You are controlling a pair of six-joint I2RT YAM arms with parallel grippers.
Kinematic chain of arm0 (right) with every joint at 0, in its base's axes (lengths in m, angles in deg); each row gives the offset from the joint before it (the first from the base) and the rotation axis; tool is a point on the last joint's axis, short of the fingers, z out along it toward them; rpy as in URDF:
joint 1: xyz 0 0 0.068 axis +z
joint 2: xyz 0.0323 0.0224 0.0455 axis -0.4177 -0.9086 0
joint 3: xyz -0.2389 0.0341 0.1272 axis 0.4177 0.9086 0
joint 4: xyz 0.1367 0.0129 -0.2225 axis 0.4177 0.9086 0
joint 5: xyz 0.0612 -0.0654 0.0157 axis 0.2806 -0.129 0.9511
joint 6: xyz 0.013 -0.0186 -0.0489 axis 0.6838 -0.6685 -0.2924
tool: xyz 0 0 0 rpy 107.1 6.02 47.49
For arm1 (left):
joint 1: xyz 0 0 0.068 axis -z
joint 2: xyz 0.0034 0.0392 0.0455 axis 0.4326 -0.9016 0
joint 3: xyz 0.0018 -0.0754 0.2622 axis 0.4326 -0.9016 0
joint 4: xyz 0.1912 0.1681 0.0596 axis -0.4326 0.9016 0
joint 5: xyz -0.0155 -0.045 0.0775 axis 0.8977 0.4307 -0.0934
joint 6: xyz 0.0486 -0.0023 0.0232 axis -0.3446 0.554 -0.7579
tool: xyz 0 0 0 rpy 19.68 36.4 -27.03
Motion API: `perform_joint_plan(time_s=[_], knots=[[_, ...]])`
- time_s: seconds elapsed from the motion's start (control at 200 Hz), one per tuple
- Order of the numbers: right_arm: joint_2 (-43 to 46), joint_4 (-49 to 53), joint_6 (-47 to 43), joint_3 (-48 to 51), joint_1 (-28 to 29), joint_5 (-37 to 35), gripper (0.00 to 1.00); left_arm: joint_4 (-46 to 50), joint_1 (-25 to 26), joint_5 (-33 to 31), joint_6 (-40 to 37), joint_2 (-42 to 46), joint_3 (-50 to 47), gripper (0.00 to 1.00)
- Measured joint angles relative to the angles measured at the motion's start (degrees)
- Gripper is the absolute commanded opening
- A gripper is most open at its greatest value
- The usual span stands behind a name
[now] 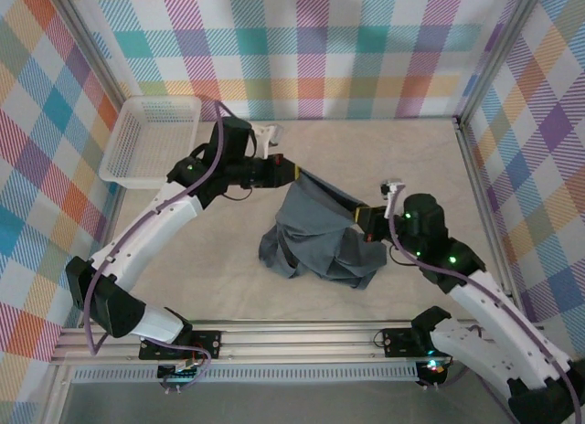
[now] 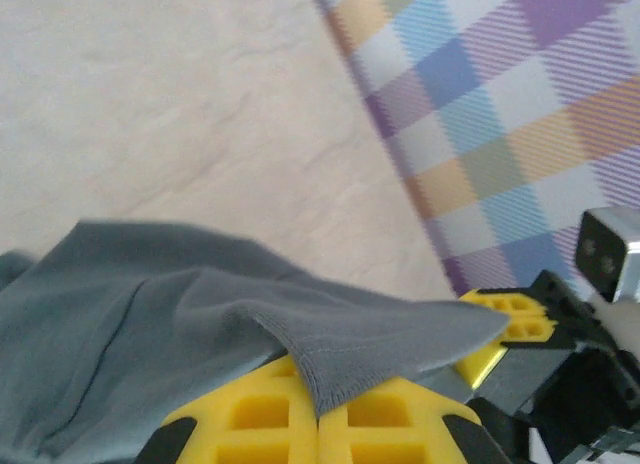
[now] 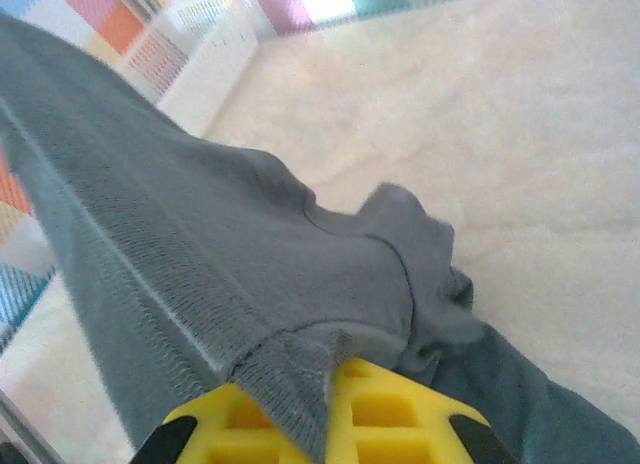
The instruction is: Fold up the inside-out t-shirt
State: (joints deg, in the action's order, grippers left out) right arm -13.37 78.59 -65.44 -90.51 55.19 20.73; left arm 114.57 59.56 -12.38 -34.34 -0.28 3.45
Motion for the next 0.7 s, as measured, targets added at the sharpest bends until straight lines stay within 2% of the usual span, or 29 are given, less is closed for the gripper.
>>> perform_joint_plan(time_s=[0.055, 0.125, 0.17, 0.2, 0.24, 0.36, 0.475, 0.57, 0.645, 0.7], knots=[[2.7, 2.5, 1.6, -0.6, -0.1, -3.2, 0.61, -1.6, 2.5, 0.1, 0.0, -1.3, 1.8, 0.00], [6.0, 6.5, 3.5, -1.4, -0.2, -9.0, 0.65, -4.0, 7.3, -0.6, 0.1, -3.7, 3.7, 0.01], [8.5, 8.6, 4.7, -1.7, -0.2, -12.9, 0.65, -5.8, 10.5, -1.2, 0.0, -5.4, 3.8, 0.13], [10.2, 9.6, 5.3, -1.7, -0.2, -15.3, 0.65, -6.8, 12.8, -2.1, 0.0, -6.4, 3.5, 0.26], [12.7, 10.6, 5.6, -1.8, -0.2, -18.3, 0.65, -8.6, 15.4, -3.2, -0.3, -7.4, 2.1, 0.36], [16.9, 12.6, 6.1, -2.8, -0.2, -25.6, 0.67, -12.4, 19.9, -6.5, -2.1, -6.7, -4.4, 0.45], [12.3, 14.1, 5.7, -4.8, -0.5, -27.8, 0.70, -12.3, 19.5, -14.1, -5.1, -1.5, -8.6, 0.51], [4.9, 14.6, 4.0, -5.2, -0.5, -25.1, 0.69, -9.6, 17.8, -21.6, -6.1, 3.9, -8.9, 0.51], [-0.6, 15.4, 2.6, -5.0, -0.7, -20.9, 0.67, -6.5, 14.0, -25.4, -5.1, 6.5, -8.7, 0.51], [-4.9, 16.7, 2.7, -4.8, -1.1, -18.3, 0.65, -4.3, 9.6, -25.6, -3.9, 6.3, -8.9, 0.53]])
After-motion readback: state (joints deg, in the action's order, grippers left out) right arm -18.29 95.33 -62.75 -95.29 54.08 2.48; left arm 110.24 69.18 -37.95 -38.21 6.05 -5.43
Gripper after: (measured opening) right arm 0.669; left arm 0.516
